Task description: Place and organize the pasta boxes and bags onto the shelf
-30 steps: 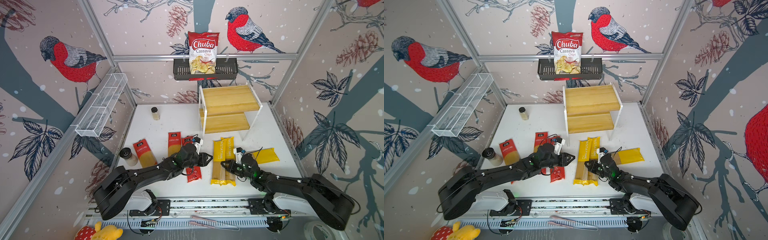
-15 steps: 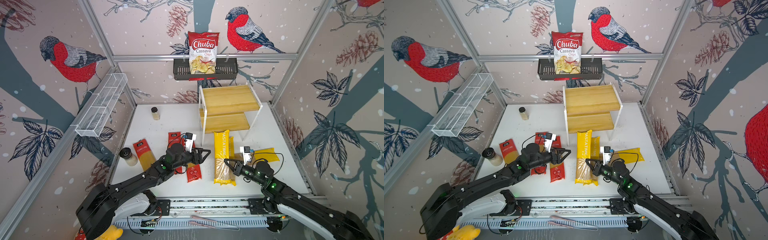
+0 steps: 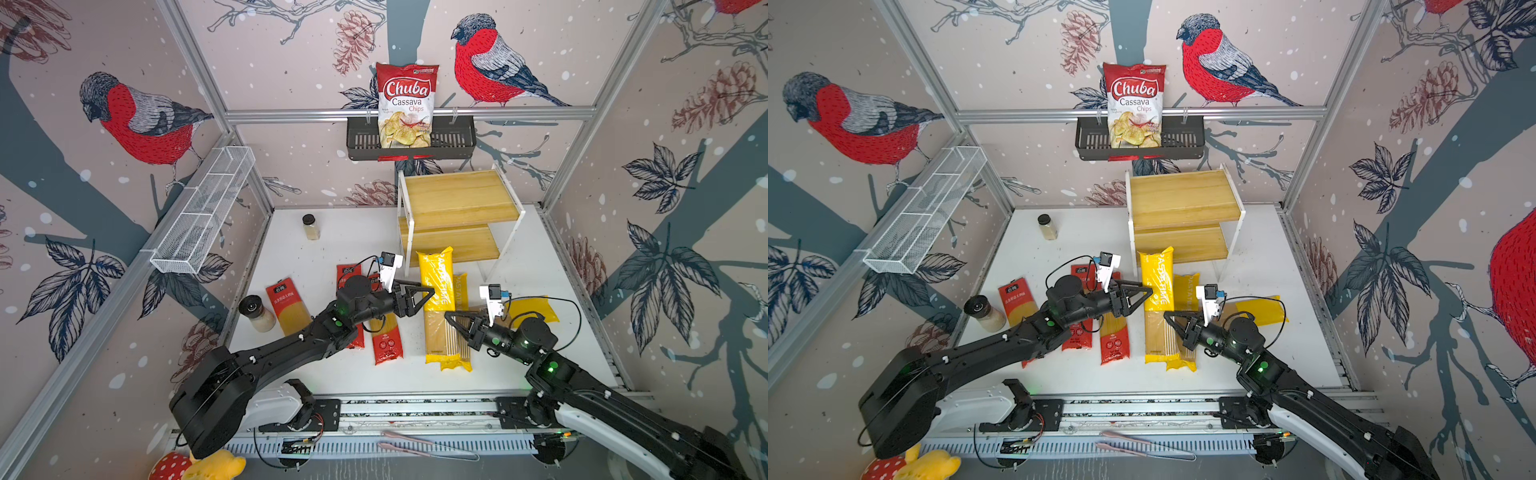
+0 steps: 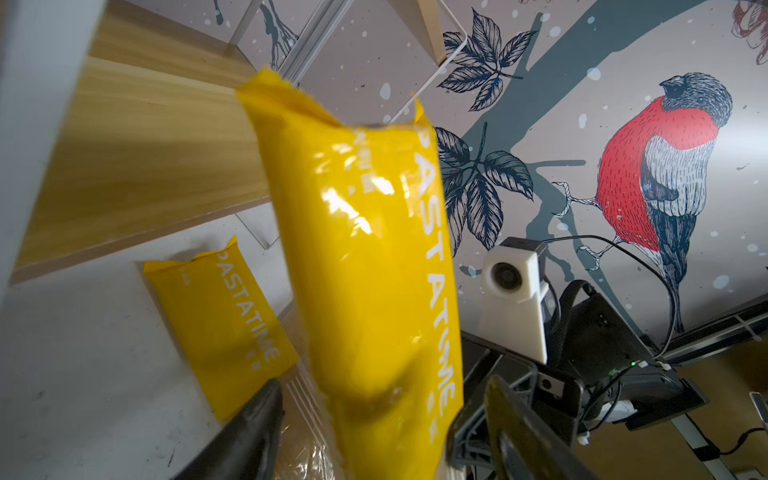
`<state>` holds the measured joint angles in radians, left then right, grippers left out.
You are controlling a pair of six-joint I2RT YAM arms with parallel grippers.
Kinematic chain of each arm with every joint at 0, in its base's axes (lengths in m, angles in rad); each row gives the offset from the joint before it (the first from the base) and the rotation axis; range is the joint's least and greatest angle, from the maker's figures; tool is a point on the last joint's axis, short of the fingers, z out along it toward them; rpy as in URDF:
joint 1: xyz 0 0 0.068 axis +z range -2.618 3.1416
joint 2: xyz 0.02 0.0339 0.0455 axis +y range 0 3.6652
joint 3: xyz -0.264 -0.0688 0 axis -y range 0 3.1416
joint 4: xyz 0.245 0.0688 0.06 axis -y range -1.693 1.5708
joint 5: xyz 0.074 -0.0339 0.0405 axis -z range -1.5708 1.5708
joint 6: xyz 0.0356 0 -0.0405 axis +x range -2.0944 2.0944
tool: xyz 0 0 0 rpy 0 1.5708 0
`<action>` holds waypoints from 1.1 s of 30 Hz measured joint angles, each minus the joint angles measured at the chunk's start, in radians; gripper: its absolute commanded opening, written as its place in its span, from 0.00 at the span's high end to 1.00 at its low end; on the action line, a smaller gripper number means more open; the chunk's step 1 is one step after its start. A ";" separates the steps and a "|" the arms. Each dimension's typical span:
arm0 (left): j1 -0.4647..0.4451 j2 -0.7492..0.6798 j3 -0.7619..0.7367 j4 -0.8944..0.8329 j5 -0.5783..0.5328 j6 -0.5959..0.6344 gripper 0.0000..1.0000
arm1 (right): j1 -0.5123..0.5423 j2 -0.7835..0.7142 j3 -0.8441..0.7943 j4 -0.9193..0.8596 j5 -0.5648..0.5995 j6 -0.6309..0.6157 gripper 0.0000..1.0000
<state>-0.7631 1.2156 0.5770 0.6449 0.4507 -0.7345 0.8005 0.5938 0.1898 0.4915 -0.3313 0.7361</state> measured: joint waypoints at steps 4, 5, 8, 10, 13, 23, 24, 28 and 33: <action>0.000 -0.004 0.000 0.004 0.016 0.000 0.27 | 0.002 0.010 0.028 0.015 -0.012 -0.001 1.00; 0.000 -0.006 0.000 0.008 0.018 0.000 0.28 | 0.002 0.015 0.037 0.022 -0.018 -0.001 1.00; 0.000 0.001 0.015 0.033 0.034 -0.001 0.33 | 0.004 0.042 0.064 0.047 -0.035 -0.003 1.00; 0.000 0.009 0.032 0.052 0.053 -0.002 0.41 | 0.004 0.063 0.079 0.062 -0.048 -0.003 1.00; 0.001 0.010 0.050 0.071 0.074 0.000 0.54 | 0.004 0.090 0.097 0.084 -0.071 -0.004 1.00; 0.002 0.035 0.125 0.111 0.125 -0.026 0.88 | 0.002 0.113 0.128 0.113 -0.053 -0.038 0.90; 0.002 0.039 0.131 0.112 0.126 -0.025 0.91 | 0.001 0.113 0.128 0.113 -0.042 -0.040 0.88; 0.003 0.049 0.161 0.105 0.128 -0.019 1.00 | -0.001 0.118 0.132 0.122 -0.005 -0.038 0.80; 0.003 0.055 0.200 0.101 0.128 -0.021 1.00 | -0.002 0.125 0.149 0.143 0.003 -0.038 0.65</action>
<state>-0.7601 1.2709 0.7765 0.7464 0.5785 -0.7551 0.7990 0.7189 0.3386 0.6350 -0.3279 0.6979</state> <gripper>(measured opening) 0.241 0.284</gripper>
